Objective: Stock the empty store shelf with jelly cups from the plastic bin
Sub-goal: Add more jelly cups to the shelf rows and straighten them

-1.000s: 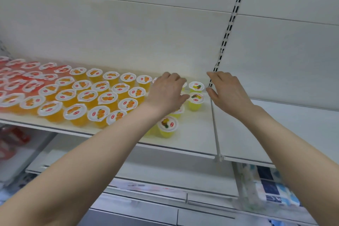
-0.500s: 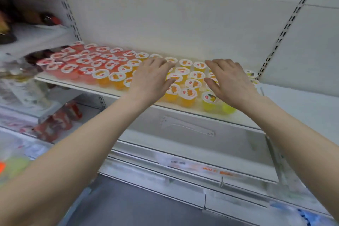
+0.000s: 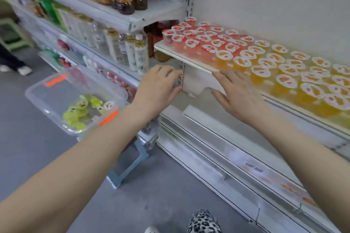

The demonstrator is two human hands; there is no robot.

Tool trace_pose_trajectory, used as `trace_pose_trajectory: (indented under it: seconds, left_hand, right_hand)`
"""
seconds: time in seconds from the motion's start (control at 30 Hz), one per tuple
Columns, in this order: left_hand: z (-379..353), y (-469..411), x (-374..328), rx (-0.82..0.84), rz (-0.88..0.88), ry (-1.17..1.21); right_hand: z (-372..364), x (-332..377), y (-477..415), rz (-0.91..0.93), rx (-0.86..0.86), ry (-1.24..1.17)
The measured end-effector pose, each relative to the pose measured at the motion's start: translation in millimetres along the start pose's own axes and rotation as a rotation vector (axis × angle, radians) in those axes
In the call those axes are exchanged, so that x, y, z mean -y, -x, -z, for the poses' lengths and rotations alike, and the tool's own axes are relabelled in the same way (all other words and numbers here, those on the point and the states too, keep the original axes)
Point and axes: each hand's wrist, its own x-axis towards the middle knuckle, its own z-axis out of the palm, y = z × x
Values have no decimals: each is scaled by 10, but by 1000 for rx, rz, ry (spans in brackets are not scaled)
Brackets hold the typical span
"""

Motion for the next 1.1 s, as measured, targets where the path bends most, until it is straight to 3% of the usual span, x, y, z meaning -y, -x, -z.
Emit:
trace_pose_trajectory:
  seconds: [0.37,0.67,0.87,1.1]
  left_hand:
    - [-184,1245,1526,123,508,-48]
    - [-495,1767,2511,192,890,-71]
    - [-786,1756,2988,217,985,-79]
    - [-1103,1737,3349,239,998,-105]
  right_hand:
    - [-1058,1444,-1128,359,154,-199]
    - [-2087,2208,-2217,606,345,-340]
    - [-2884,2754,-2852,748,543,-283]
    - [-3650,3299,-3166,747,794,25]
